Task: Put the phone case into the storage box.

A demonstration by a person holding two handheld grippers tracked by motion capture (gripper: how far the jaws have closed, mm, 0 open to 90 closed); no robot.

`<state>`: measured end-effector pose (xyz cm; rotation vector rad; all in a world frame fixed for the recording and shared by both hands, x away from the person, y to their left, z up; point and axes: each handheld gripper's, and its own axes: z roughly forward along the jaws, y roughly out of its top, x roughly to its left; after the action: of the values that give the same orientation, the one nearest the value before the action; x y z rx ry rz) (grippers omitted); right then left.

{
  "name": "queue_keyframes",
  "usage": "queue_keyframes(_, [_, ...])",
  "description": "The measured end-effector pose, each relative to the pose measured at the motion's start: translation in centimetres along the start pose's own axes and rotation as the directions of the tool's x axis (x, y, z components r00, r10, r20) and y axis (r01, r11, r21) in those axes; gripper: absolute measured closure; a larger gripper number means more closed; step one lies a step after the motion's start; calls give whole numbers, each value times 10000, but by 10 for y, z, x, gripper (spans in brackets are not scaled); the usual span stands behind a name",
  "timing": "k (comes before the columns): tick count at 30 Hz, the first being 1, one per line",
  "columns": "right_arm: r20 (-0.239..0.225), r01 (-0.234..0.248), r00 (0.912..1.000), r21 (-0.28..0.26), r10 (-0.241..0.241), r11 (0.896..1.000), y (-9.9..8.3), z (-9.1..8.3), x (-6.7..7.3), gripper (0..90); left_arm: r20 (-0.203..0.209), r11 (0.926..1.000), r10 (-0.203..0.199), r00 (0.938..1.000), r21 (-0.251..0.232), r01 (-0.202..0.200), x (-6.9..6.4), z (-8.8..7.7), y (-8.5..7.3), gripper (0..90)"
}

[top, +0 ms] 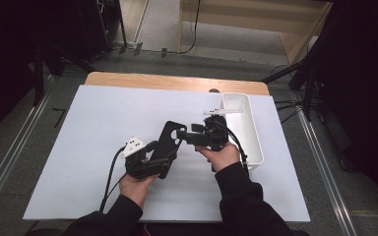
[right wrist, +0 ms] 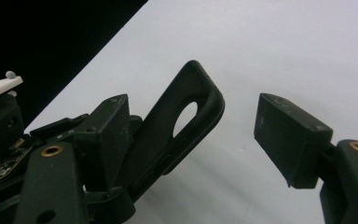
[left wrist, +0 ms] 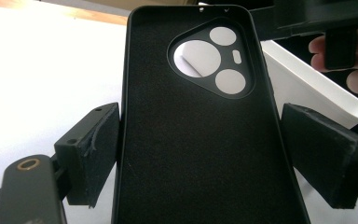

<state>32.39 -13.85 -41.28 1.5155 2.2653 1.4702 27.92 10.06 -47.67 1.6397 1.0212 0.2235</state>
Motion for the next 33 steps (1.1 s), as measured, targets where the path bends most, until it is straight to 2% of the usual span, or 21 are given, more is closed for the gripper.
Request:
queue_keyframes(6, [3, -4, 10000, 85, 4, 10000, 0, 5, 1, 278, -2, 10000, -56, 10000, 8, 56, -2, 0, -1, 142])
queue_keyframes(11, [-25, 31, 10000, 126, -31, 9999, 0, 10, 0, 324, 161, 9999, -75, 9998, -69, 76, -3, 0, 0, 142])
queue_keyframes(21, [-330, -641, 9973, 292, 651, 9975, 2, 19, -2, 401, 89, 9999, -53, 9999, -86, 54, -4, 0, -1, 142])
queue_keyframes(29, [-431, -1275, 9906, 561, 1300, 9903, 6, 23, -5, 538, 37, 10000, 8, 10000, -30, -8, -6, 1, -3, 142])
queue_keyframes(30, [-447, -1567, 9861, 643, 1597, 9855, 7, 22, -7, 582, 27, 10000, 39, 10000, -23, -39, -6, 1, -4, 142])
queue_keyframes(33, [-381, -1668, 9848, 639, 1694, 9839, 8, 20, -9, 669, 91, 10000, 69, 9999, -35, -69, -7, 2, -4, 142])
